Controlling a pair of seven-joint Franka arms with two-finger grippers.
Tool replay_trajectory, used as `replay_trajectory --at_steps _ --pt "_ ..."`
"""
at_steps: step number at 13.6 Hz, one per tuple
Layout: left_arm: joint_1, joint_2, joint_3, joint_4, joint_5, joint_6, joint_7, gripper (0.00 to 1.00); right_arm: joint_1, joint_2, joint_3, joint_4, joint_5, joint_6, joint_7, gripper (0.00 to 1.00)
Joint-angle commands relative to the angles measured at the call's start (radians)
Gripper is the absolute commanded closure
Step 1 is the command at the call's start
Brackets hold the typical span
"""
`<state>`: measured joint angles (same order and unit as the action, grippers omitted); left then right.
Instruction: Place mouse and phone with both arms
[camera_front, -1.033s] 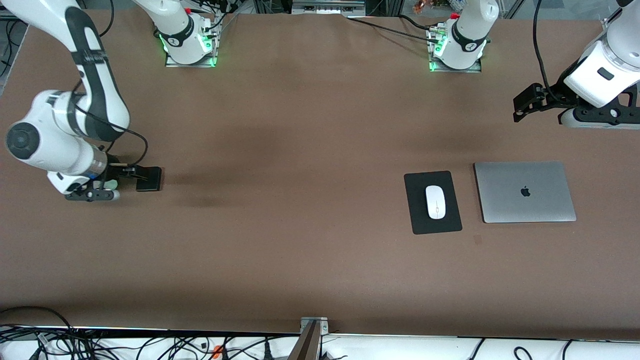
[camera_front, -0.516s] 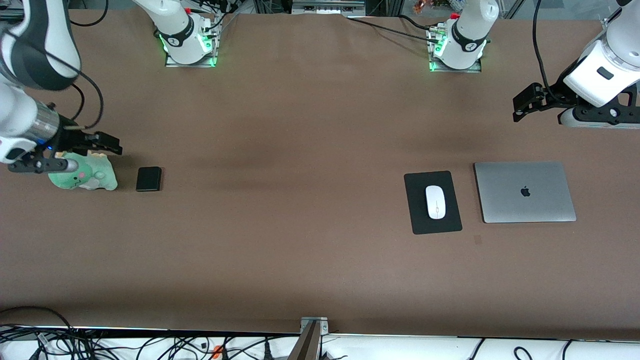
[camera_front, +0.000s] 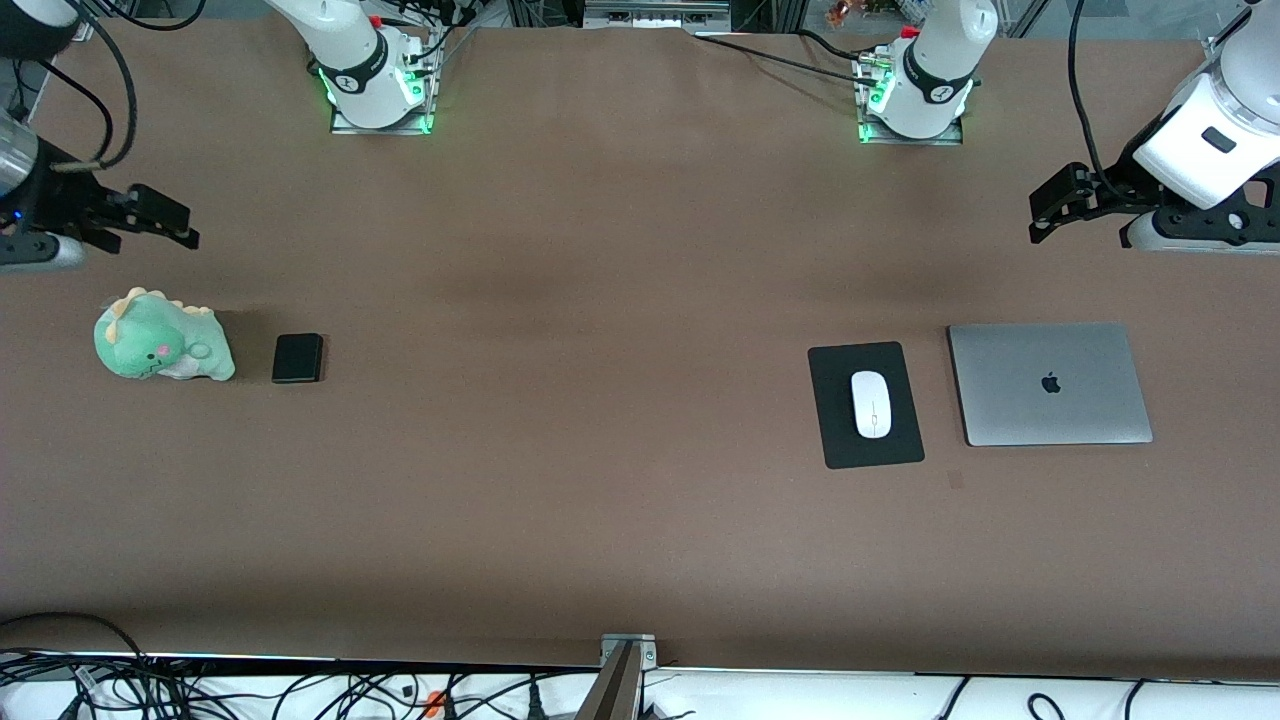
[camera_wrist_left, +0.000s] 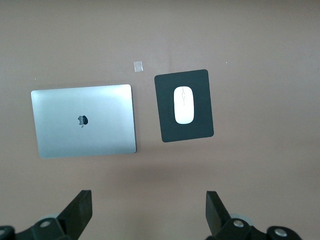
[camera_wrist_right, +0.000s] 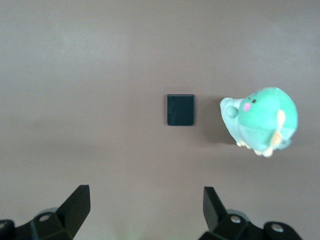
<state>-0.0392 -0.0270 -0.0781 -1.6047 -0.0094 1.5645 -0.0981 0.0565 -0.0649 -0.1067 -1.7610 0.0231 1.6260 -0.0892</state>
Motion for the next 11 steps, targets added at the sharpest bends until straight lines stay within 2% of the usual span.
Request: replay_trajectory --at_steps 1,6,11 --pt "-0.005 0.016 -0.002 0.034 0.023 -0.015 -0.005 0.0 -0.092 0.005 0.11 0.121 -0.031 -0.135 0.052 0.0" --pt "-0.007 0.016 -0.002 0.034 0.023 -0.015 -0.005 0.0 -0.09 -0.015 0.105 0.13 -0.032 -0.159 0.055 0.0" --pt "-0.007 0.016 -0.002 0.034 0.023 -0.015 -0.005 0.0 -0.09 -0.016 0.104 0.133 -0.031 -0.129 0.054 0.0"
